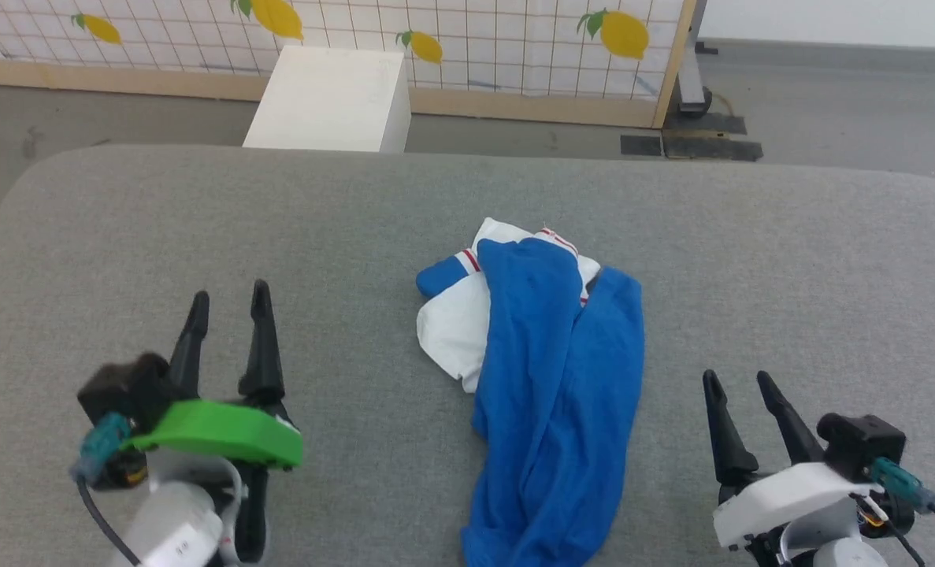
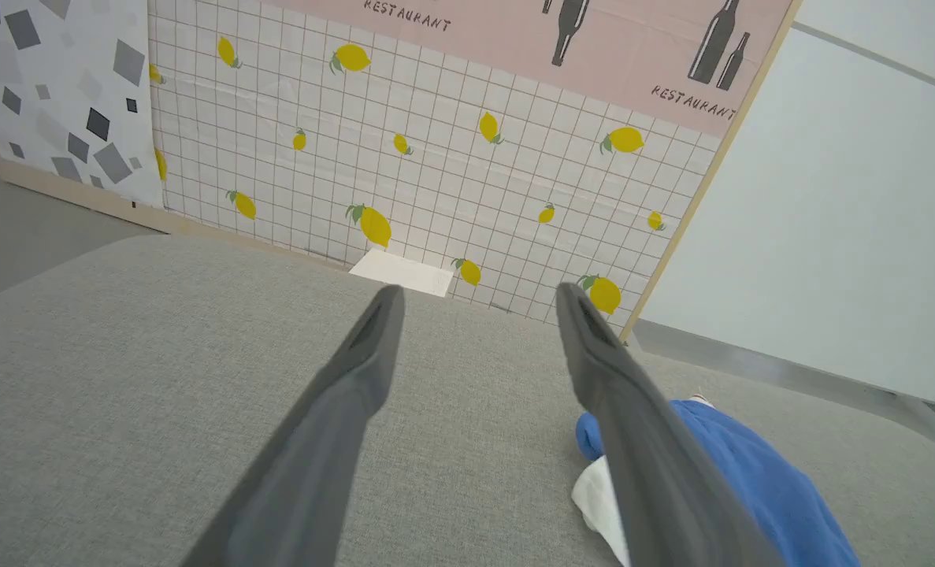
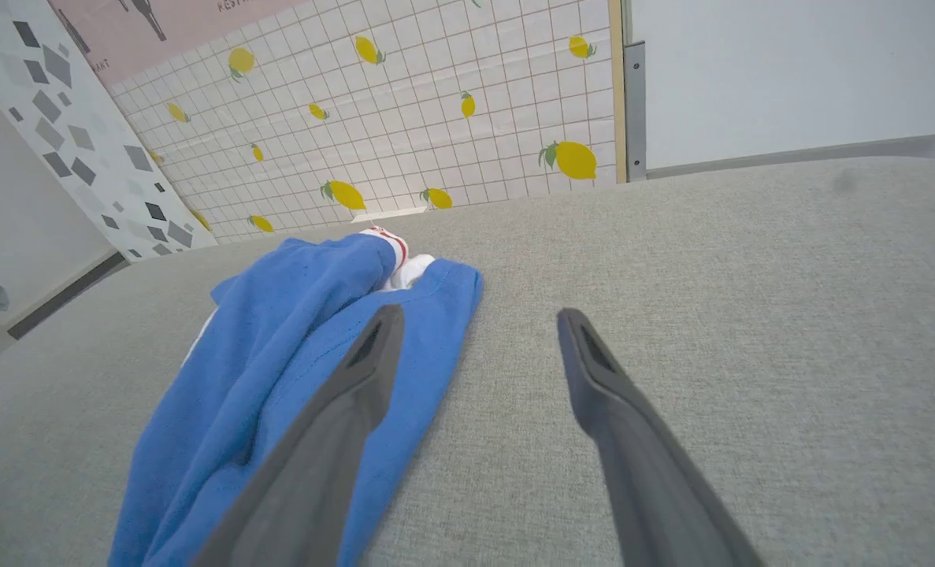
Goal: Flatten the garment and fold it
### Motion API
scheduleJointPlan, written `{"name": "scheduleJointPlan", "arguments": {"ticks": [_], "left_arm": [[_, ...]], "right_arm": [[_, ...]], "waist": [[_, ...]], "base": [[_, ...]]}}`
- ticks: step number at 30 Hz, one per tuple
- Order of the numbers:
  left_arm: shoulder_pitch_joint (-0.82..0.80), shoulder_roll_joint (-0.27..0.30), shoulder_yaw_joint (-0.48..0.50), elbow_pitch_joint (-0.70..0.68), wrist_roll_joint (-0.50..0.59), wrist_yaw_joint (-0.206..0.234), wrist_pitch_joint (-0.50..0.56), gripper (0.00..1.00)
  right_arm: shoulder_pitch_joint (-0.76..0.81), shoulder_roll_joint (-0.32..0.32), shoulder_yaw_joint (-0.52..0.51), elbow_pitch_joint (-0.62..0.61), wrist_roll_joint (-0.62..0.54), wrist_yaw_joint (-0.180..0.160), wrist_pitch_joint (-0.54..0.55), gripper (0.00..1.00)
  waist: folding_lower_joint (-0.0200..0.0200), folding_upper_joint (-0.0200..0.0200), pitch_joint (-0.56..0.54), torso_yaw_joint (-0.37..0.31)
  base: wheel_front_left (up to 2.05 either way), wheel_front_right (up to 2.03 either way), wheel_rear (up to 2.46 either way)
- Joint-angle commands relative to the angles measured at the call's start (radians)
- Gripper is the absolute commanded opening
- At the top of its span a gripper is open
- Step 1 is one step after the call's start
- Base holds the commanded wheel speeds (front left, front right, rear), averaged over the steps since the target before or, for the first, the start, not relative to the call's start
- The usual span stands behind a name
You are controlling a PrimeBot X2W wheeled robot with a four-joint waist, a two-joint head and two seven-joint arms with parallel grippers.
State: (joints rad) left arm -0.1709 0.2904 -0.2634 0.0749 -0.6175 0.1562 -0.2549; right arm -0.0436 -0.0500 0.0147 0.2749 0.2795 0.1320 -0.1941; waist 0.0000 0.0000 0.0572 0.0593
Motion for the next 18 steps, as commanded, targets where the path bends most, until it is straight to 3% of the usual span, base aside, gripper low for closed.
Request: {"name": "scheduleJointPlan", "arguments": {"ticks": [1, 10, 18], "left_arm": [[0.037, -0.021, 0.011, -0.009, 0.026, -0.007, -0.006, 1.0], [0.085, -0.121, 0.075, -0.039, 0.124, -0.077, -0.007, 1.0], [0.029, -0.19, 0.109, -0.058, 0.175, -0.154, -0.007, 1.0]], "right_arm": [[-0.023, 0.0, 0.004, 0.006, -0.004, -0.001, 0.025, 1.0], [-0.25, 0.0, -0.017, 0.074, -0.058, -0.001, 0.301, 1.0], [-0.563, 0.0, -0.013, 0.287, -0.231, -0.001, 0.669, 1.0]], "waist": [[0.0, 0.0, 0.01, 0.003], [0.0, 0.0, 0.072, 0.039], [0.0, 0.0, 0.173, 0.123]], "base": [[0.0, 0.0, 0.0], [0.0, 0.0, 0.0], [0.0, 0.0, 0.0]]}}
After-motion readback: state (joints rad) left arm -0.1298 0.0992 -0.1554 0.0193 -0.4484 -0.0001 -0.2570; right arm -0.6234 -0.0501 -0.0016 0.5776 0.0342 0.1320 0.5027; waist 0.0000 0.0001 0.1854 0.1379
